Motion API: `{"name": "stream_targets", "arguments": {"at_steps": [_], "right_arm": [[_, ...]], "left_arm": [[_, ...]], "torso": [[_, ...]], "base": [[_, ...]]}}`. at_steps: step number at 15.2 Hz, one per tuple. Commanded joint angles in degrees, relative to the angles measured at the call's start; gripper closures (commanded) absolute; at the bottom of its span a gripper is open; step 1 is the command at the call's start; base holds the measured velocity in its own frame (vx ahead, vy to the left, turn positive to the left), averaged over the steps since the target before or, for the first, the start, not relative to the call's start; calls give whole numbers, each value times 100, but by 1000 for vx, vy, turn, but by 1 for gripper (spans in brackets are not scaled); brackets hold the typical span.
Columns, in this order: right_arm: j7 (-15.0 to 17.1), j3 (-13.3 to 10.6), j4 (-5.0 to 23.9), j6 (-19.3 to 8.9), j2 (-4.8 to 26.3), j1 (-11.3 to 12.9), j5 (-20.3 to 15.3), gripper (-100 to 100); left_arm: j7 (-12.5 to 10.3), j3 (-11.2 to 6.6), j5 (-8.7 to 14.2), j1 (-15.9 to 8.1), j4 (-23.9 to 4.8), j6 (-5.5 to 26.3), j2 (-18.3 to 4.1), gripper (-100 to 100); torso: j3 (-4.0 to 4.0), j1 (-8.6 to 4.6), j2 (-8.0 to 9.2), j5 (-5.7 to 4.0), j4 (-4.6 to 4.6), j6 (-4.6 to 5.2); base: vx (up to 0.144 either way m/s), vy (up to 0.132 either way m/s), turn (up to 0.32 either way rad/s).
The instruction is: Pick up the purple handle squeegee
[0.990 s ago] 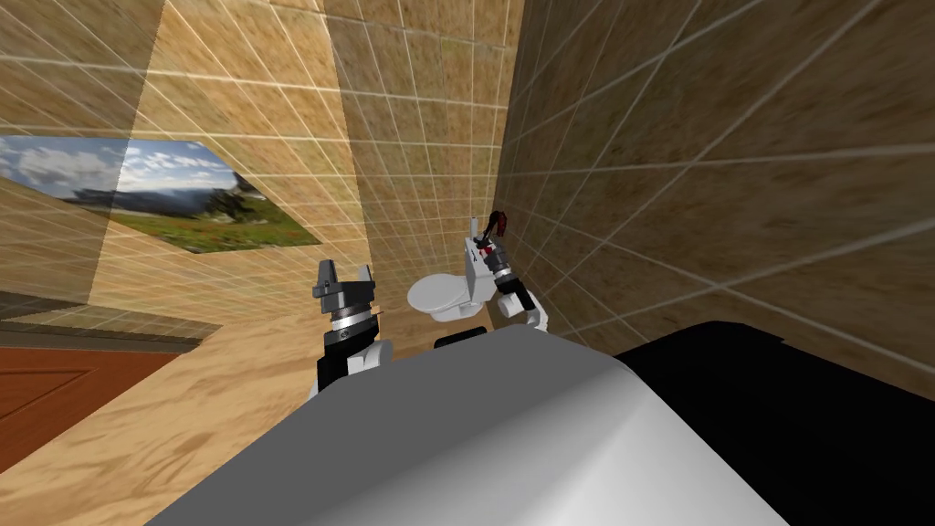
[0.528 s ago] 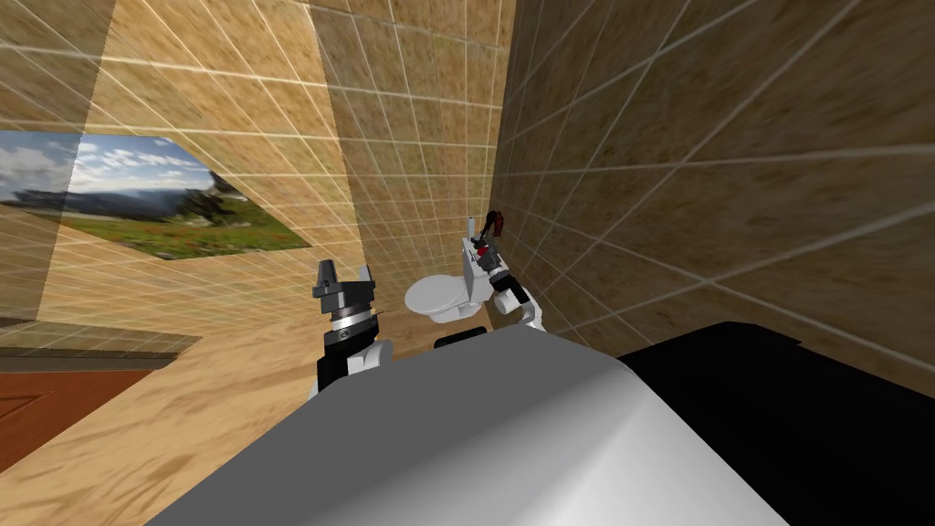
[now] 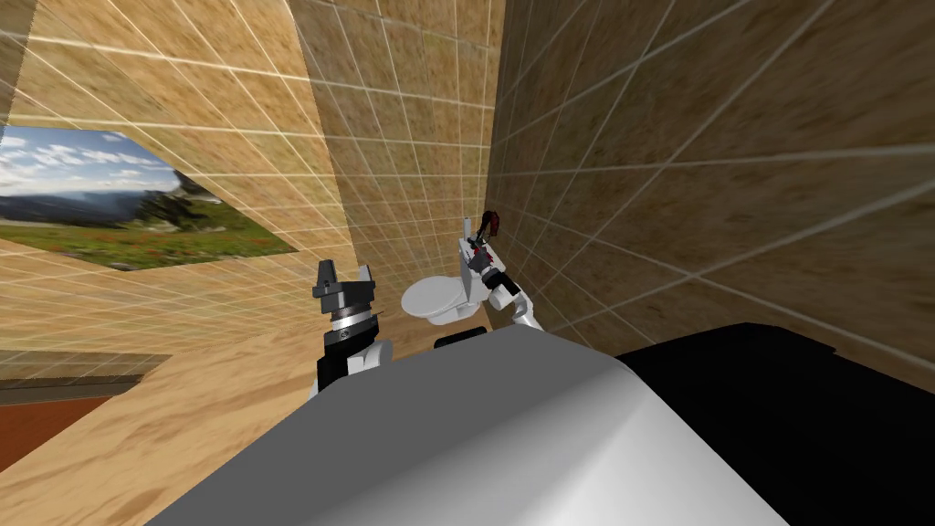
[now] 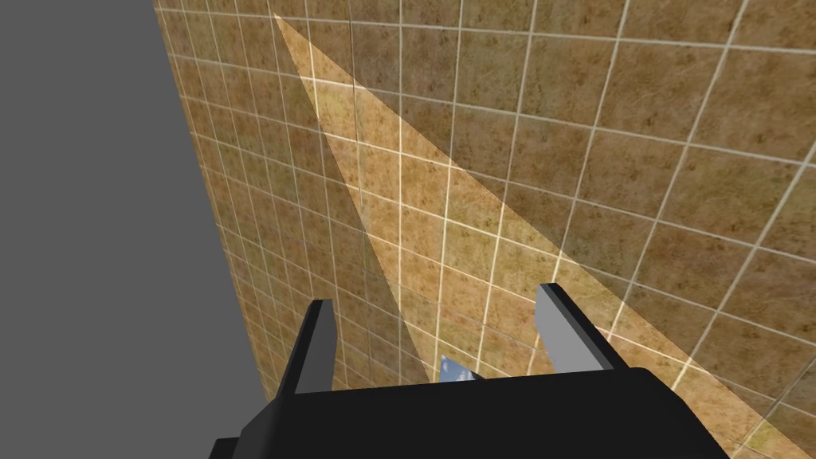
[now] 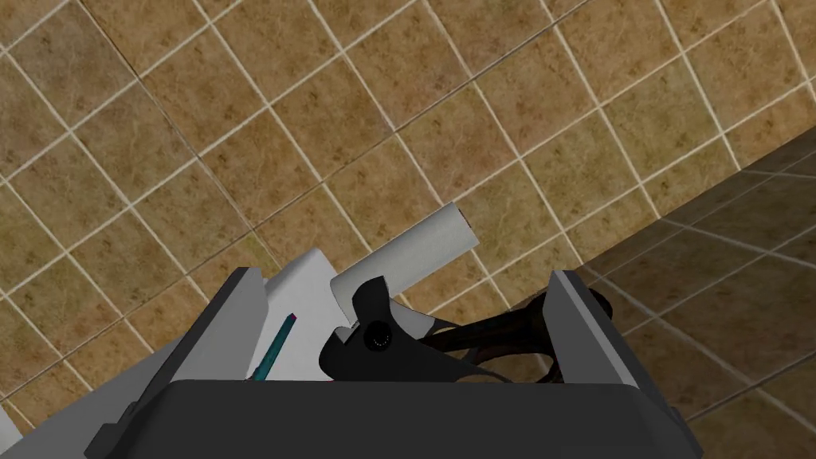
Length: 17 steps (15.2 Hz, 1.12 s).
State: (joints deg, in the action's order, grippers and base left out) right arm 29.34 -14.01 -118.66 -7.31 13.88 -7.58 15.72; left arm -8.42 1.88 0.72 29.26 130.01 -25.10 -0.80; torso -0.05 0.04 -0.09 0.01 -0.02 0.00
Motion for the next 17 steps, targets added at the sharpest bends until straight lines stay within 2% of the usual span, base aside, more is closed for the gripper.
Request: {"name": "stream_targets", "arguments": {"at_steps": [1, 2, 3, 5, 6, 8, 9, 10, 12, 13, 15, 16, 17], "right_arm": [[220, -13, 56, -256, 31, 110, 87, -100], [220, -13, 56, -256, 31, 110, 87, -100], [454, -110, 197, -462, 77, 332, 299, -100], [558, -110, 197, -628, 77, 332, 299, -100], [750, -200, 342, -778, 125, 557, 515, -100], [897, -200, 342, -1000, 125, 557, 515, -100], [897, -200, 342, -1008, 125, 557, 515, -100], [1138, -283, 490, -1206, 175, 784, 735, -100], [1237, -283, 490, -1392, 175, 784, 735, -100], [1442, -356, 641, -1538, 229, 1013, 957, -100], [1576, -356, 641, -1780, 229, 1013, 957, -100], [1760, -421, 795, -1953, 287, 1242, 1182, -100], [1870, -421, 795, -2081, 287, 1242, 1182, -100]], "left_arm": [[0, 0, 0, 0, 0, 0, 0, 0], [0, 0, 0, 0, 0, 0, 0, 0], [0, 0, 0, 0, 0, 0, 0, 0], [0, 0, 0, 0, 0, 0, 0, 0], [0, 0, 0, 0, 0, 0, 0, 0], [0, 0, 0, 0, 0, 0, 0, 0], [0, 0, 0, 0, 0, 0, 0, 0], [0, 0, 0, 0, 0, 0, 0, 0], [0, 0, 0, 0, 0, 0, 0, 0], [0, 0, 0, 0, 0, 0, 0, 0], [0, 0, 0, 0, 0, 0, 0, 0], [0, 0, 0, 0, 0, 0, 0, 0], [0, 0, 0, 0, 0, 0, 0, 0]], "torso": [[0, 0, 0, 0, 0, 0], [0, -1, 1, 0, 0, -1], [1, -2, 2, 0, 1, -1], [0, -2, 0, 0, 0, 0], [1, -2, 1, 0, 0, 0], [0, -3, -1, 0, 0, 0], [0, -2, 0, 0, 0, -1], [1, -3, 2, 0, 0, -1], [0, -3, 0, 0, 0, 0], [1, -3, 1, 0, 0, 0], [-1, -2, -1, 0, 0, 0], [0, -3, 0, 0, 0, 0], [-1, -4, -1, 0, 0, -1]], "base": [[11, 11, -32], [7, 6, 11], [12, 4, -71], [13, 9, -73], [14, 8, -89], [15, 8, -62], [9, 6, 6], [12, 5, -66], [13, 8, -54], [16, 6, -92], [16, 7, -53], [16, 5, -62], [18, 6, -62]]}}
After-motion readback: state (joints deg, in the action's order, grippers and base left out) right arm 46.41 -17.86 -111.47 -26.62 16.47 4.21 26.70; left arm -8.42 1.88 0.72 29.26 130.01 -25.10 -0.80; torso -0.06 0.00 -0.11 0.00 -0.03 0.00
